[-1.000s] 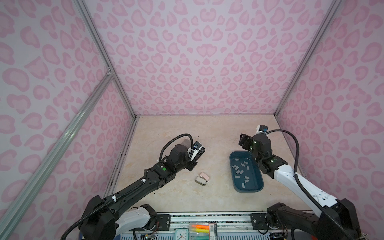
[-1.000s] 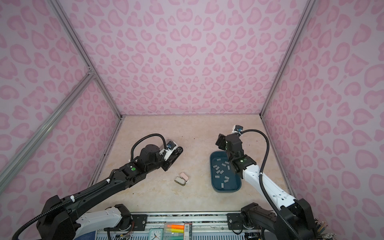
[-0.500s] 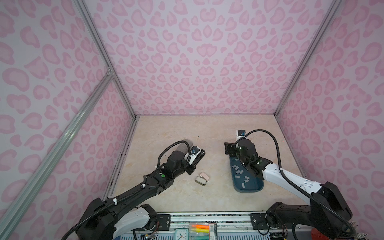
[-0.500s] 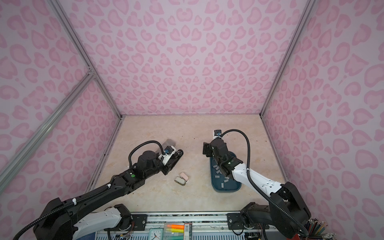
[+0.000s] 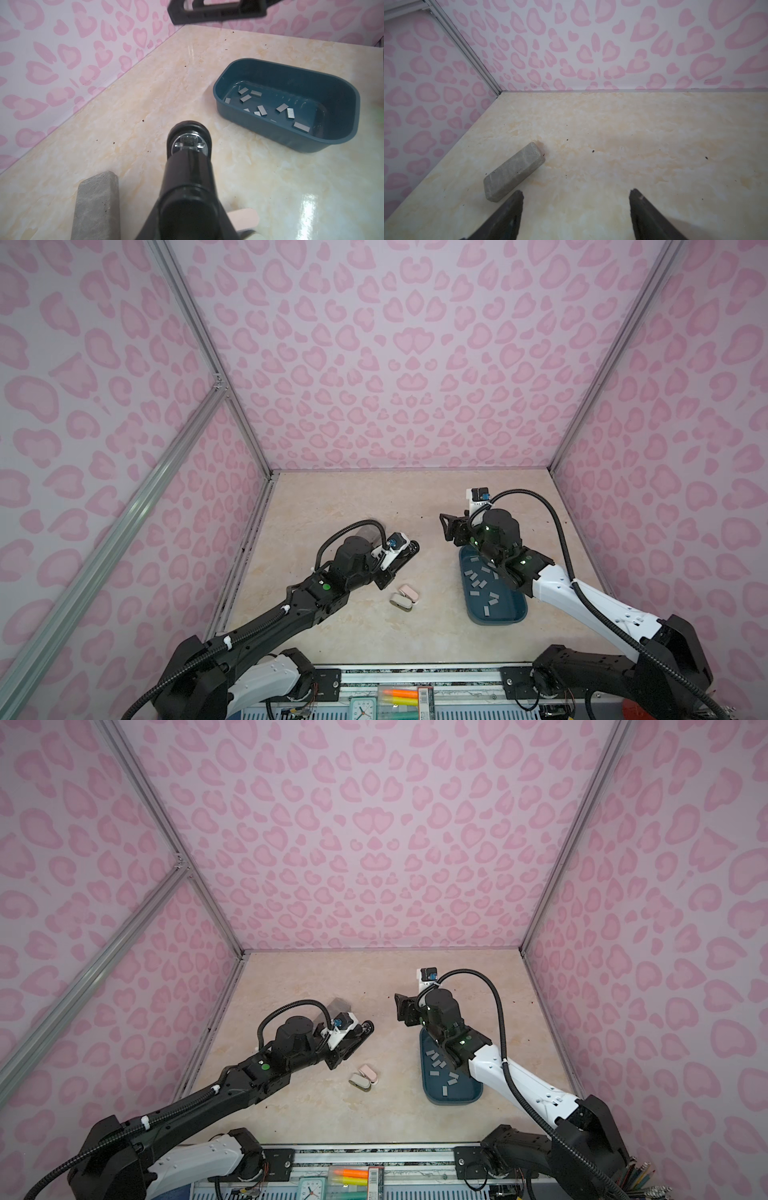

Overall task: Load the staples into the stapler
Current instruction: 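Move the right gripper toward the stapler held by the left gripper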

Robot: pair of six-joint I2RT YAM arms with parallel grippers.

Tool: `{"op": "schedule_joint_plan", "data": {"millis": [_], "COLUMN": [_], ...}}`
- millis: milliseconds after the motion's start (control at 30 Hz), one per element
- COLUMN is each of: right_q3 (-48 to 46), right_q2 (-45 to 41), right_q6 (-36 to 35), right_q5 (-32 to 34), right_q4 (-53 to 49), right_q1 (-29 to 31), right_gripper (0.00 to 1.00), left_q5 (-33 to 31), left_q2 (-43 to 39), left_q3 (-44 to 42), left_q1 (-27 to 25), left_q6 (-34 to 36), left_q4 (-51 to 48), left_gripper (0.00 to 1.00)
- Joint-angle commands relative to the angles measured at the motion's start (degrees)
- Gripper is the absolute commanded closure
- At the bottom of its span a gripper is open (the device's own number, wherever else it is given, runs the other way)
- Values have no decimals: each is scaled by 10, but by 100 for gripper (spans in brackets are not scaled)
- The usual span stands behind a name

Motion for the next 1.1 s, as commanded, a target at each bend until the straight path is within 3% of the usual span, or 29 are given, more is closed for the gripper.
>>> {"op": "schedule_joint_plan", "data": {"millis": [0, 67, 167, 333, 567, 1067], "right_q3": [1, -35, -116, -66, -58, -30], "right_q2": [-1, -18, -54, -61, -19, 31], "right_q6": [7, 19, 30, 5, 21, 25], "right_q5": [7, 7, -52, -68, -100, -145], "right_q4": [-78, -54, 96, -4, -1, -17], "right_q1": [9, 11, 12, 33, 38, 41], "right_gripper": [21, 21, 17, 23, 30, 35], "left_q5": [-11, -7, 12, 21, 41, 52], "left_q2": [5, 4, 4, 5, 33, 29], "left_q3": [7, 12, 19, 16, 32, 39], "left_q1": [3, 4, 4, 4, 4, 4], "left_q6": [21, 25, 31, 31, 32, 23], "left_q4": [7, 5, 0, 0, -7, -18], "left_gripper": [96, 96, 97, 96, 96, 96]}}
